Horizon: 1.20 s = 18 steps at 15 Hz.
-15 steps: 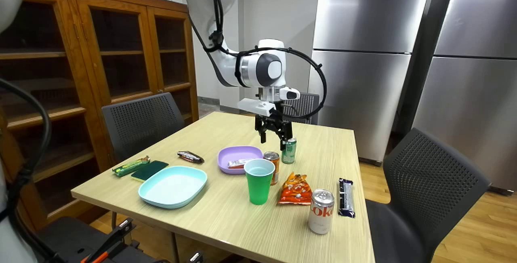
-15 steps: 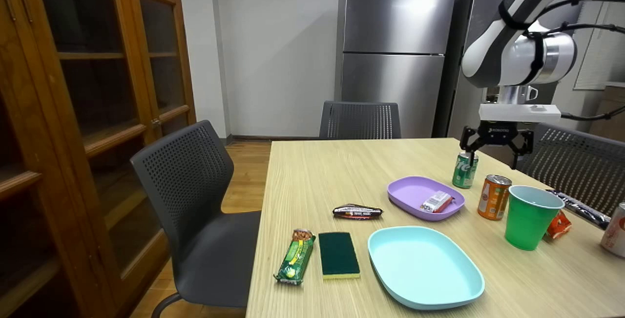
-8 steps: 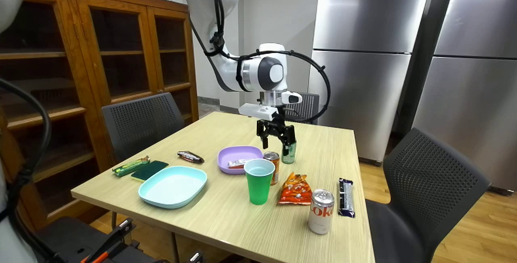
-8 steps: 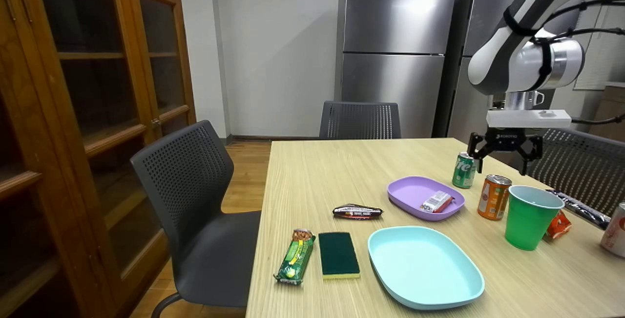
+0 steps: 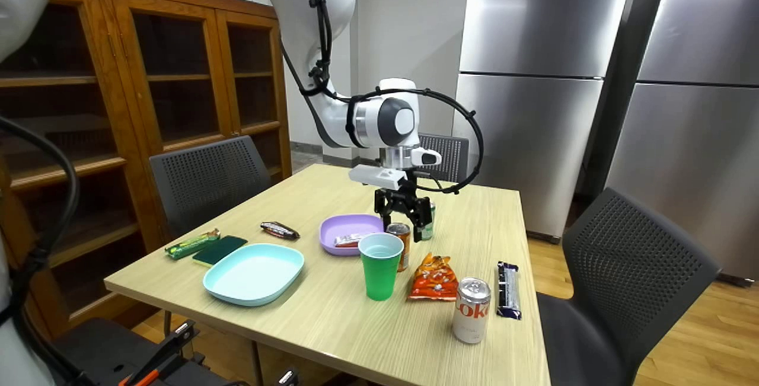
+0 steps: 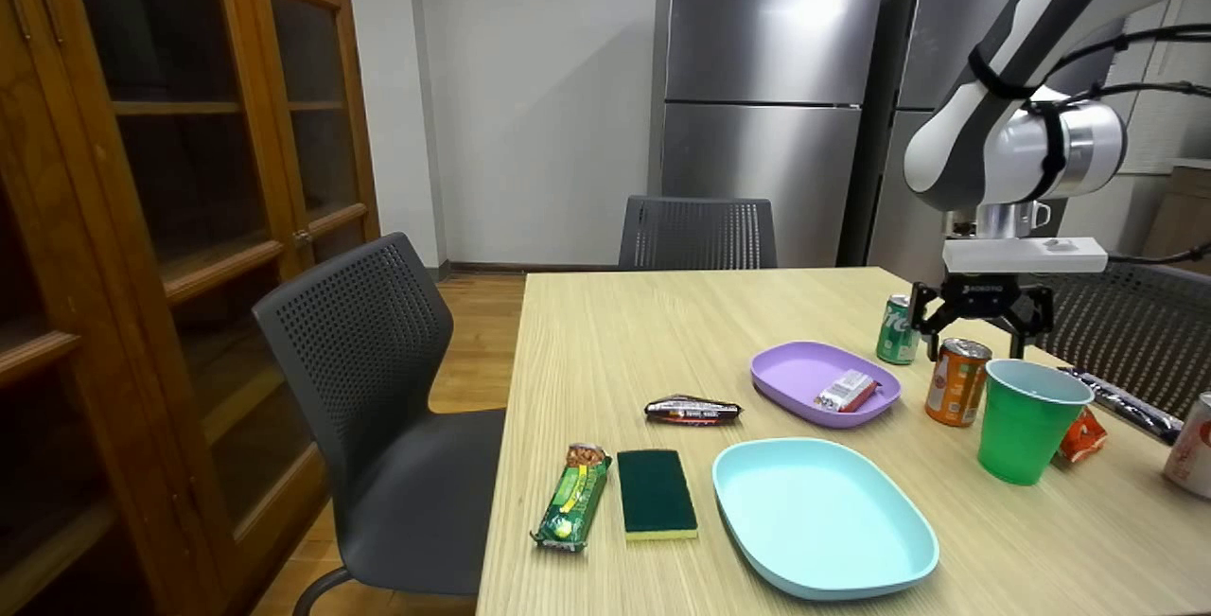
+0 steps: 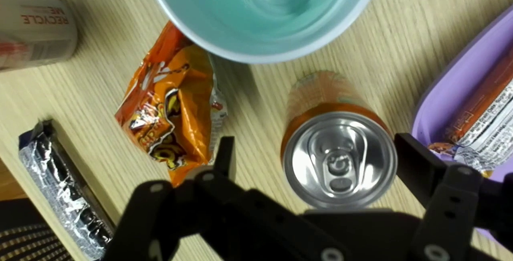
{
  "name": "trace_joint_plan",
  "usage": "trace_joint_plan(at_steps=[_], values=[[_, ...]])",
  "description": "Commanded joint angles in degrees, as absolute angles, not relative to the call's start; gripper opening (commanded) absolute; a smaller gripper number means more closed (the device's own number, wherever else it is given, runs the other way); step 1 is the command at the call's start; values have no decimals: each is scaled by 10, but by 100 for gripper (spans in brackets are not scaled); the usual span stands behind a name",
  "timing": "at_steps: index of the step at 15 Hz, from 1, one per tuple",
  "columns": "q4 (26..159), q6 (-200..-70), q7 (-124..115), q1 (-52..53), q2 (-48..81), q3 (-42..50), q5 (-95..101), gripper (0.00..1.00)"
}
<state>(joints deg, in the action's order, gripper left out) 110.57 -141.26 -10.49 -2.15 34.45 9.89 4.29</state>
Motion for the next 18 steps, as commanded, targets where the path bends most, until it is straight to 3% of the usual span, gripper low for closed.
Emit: trace_joint_plan(at_steps=[1,4,5,7,10,18], values=[[1101,-1421,-106,-18,355,101,56,100],[1103,-1431,-104,-17,359,100,58,100],[1105,-1438,-104,-16,360,101,59,75],[1103,-1445,-103,-15,364,101,59,66],[1102,-1454,-102,-14,368,102,59,41],[1127,-1488,-102,-6,327,117,75,39]])
